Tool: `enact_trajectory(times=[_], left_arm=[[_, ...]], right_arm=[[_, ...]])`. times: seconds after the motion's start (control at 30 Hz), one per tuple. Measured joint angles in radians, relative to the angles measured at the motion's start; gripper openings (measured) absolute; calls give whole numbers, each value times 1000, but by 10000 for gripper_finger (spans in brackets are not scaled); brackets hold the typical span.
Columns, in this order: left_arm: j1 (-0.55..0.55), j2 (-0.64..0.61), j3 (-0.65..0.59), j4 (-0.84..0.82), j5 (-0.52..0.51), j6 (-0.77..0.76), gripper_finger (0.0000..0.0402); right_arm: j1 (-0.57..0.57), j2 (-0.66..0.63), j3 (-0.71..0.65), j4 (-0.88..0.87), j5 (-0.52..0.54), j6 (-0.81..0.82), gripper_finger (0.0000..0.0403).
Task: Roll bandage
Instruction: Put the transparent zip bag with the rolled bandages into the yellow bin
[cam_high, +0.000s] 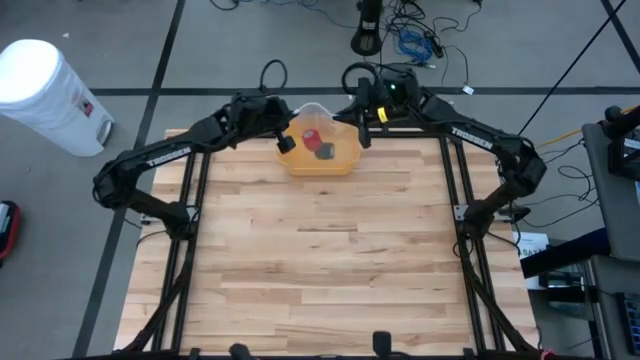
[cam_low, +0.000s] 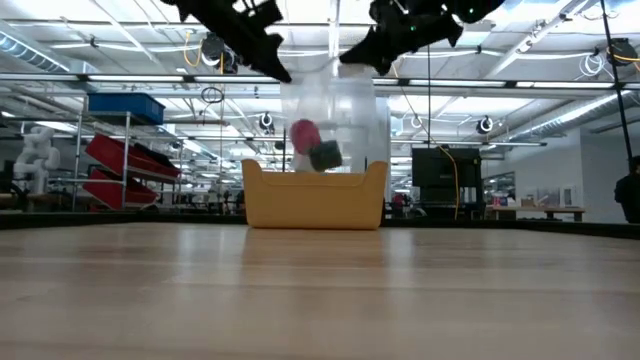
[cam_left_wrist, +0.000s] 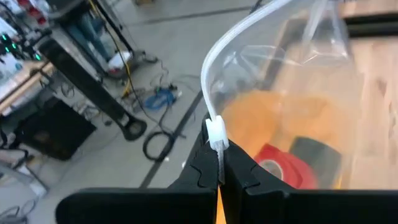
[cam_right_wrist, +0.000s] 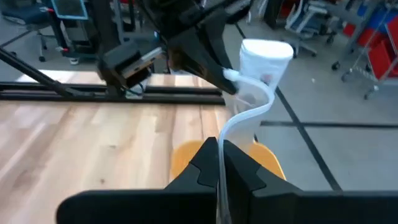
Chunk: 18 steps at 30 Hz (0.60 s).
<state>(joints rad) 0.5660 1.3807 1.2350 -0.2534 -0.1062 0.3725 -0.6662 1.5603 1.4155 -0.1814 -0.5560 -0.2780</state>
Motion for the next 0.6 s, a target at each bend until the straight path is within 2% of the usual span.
enact_trajectory(times=[0.43, 0.6], left_arm=[[41, 45, 0, -67, -23, -30, 2], [57, 77, 0, -88, 18, -53, 2]], right_arm=[[-32, 136, 0, -2, 0, -53, 0], [-42, 172, 0, 21, 0, -51, 0]])
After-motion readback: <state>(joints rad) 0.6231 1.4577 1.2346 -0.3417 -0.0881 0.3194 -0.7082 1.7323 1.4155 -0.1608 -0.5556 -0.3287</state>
